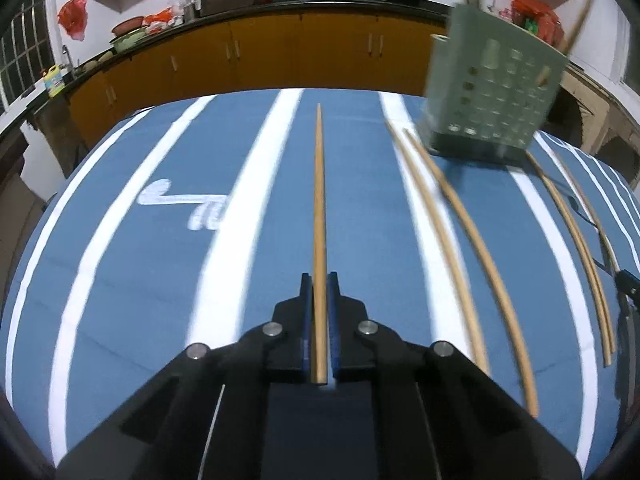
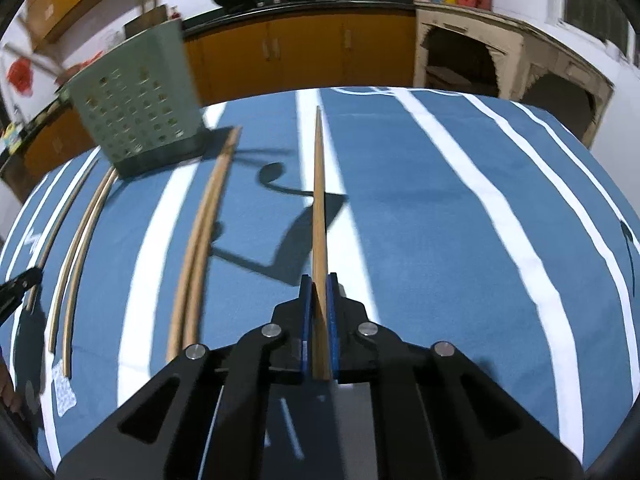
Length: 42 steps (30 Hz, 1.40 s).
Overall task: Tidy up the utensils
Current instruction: 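Close the left gripper on a wooden chopstick while the right gripper grasps another, then lift the left gripper's chopstick upright toward the green basket while the right gripper does likewise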
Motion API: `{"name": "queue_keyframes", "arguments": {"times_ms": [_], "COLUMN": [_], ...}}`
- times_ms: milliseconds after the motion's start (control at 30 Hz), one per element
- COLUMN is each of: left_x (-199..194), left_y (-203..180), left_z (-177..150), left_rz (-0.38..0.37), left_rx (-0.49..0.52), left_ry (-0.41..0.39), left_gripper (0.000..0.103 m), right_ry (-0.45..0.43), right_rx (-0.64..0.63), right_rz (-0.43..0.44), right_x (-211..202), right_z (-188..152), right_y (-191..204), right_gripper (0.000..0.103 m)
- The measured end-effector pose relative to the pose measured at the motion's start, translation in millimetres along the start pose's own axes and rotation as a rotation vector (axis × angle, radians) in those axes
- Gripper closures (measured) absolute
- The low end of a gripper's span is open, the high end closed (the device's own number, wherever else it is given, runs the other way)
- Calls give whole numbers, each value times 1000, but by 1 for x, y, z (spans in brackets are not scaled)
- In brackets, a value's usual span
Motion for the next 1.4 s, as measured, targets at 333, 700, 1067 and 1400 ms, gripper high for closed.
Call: {"name": "queue_keyframes", "arguments": {"times_ms": [333,700,1067,1400], "left_x": [1,2,-1,-6], "left_y": [13,14,13,13], "left_z": [2,3,-1,-6], "left_rz": [-8,13,-2,-26], "left_rx": [16,11,16,44], "left_ry": [1,3,4,5], "left_gripper": [88,78,78,95], "right_ry": [-3,-3,-2,-8], "right_rx": [-13,-14,-12,10], "right_rz": [-23,-24,-18,15], "right_x": [1,1,-1,-4], "right_z": [0,0,-3,-4], "right_y": [-1,-1,-1,-6], "right_gripper": [95,95,95,95]}}
Point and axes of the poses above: each gripper's, at about its wrist camera, not at the fingertips, and x roughly the way its jaws point, y to its left, z to its top, the point moved 2 cm from there along x, roughly the way its jaws point
